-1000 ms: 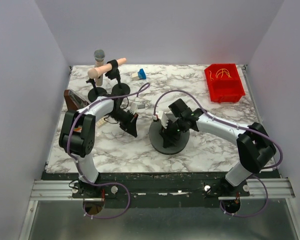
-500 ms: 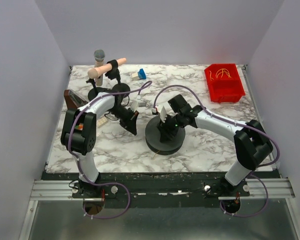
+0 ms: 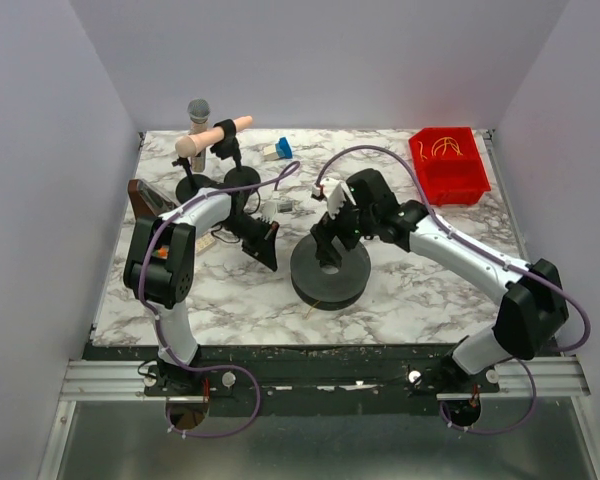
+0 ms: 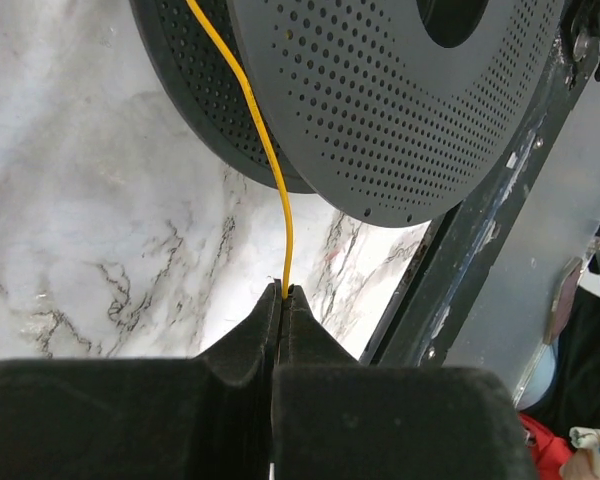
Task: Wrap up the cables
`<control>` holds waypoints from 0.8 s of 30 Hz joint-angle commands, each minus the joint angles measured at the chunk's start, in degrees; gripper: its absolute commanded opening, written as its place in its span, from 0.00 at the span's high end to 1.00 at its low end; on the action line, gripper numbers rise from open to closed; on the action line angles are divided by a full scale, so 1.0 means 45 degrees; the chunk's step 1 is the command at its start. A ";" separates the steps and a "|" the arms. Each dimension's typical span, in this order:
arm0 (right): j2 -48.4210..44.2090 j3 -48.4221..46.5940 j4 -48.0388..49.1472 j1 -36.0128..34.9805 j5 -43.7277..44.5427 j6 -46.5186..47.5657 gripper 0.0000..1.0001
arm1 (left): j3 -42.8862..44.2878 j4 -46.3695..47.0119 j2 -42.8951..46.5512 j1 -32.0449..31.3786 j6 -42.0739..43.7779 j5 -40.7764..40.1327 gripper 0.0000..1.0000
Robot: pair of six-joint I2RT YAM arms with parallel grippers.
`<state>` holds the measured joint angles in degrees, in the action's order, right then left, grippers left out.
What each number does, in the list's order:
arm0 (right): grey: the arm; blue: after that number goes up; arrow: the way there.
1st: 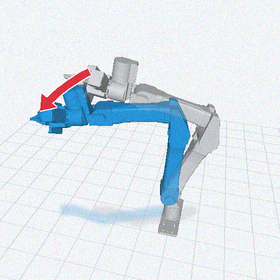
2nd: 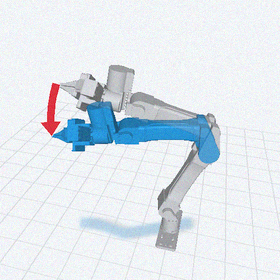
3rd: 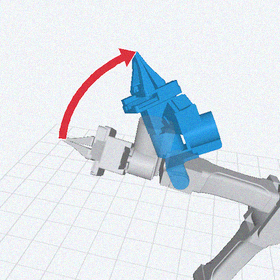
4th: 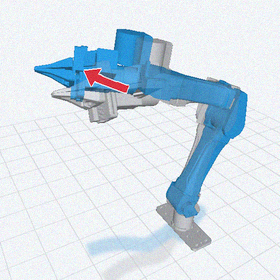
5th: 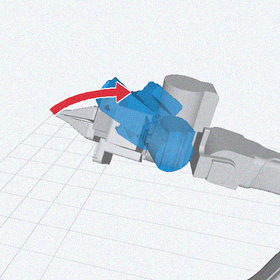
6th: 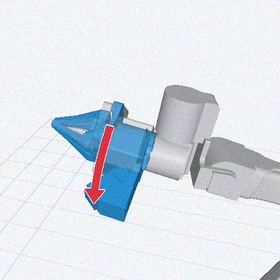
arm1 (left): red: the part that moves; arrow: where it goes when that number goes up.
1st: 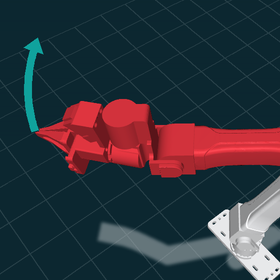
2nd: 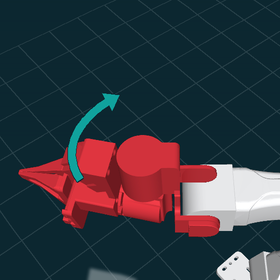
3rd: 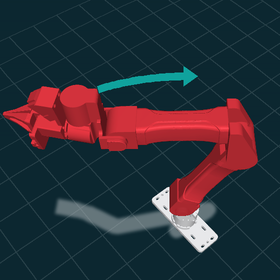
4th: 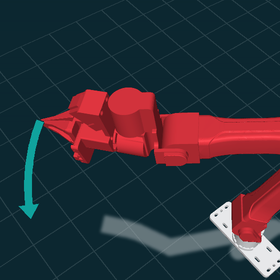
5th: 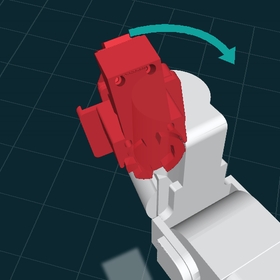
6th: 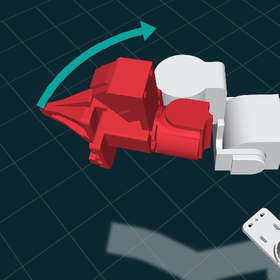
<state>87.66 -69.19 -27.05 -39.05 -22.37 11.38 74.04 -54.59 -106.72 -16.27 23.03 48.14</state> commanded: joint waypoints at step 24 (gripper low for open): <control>0.1398 -0.0015 -0.1292 -0.0698 0.1261 0.1633 0.99 | -0.0477 0.0861 0.0023 -0.0075 -0.1132 0.0513 1.00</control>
<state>90.76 -70.41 -29.28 -41.50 -10.28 21.52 72.36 -51.27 -106.72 -16.27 18.59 48.80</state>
